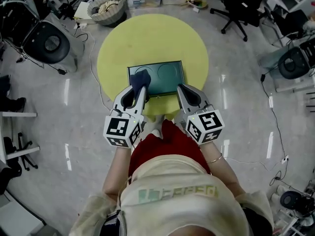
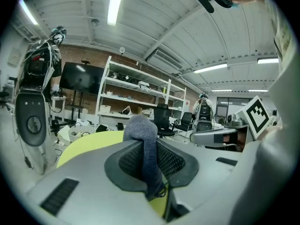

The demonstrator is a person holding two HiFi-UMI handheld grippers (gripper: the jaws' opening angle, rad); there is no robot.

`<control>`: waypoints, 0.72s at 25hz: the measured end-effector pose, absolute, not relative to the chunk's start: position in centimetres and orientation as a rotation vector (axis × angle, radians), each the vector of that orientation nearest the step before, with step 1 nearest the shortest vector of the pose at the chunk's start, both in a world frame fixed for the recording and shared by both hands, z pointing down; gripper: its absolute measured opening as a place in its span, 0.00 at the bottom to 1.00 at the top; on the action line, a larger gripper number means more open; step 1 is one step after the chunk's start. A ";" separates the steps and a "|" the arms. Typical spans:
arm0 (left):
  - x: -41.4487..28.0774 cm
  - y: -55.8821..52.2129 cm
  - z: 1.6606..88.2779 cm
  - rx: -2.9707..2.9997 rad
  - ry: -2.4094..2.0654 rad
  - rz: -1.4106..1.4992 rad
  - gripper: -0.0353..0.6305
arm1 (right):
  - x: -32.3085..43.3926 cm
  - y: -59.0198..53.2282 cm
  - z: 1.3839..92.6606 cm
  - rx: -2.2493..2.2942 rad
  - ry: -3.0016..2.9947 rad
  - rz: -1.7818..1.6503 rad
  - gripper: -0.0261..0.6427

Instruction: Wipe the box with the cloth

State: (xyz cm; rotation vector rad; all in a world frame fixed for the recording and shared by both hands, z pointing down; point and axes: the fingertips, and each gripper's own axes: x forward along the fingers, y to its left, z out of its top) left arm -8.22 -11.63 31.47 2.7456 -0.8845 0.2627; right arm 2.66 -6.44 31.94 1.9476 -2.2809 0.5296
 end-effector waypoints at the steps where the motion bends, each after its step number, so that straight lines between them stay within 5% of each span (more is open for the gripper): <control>1: -7.6 -12.7 31.3 2.752 -0.890 0.268 0.15 | 3.6 -7.4 31.8 1.953 -2.281 0.528 0.10; 18: 4.6 -27.7 32.9 2.798 -0.875 0.381 0.15 | 13.6 -15.4 36.6 1.964 -2.200 0.723 0.10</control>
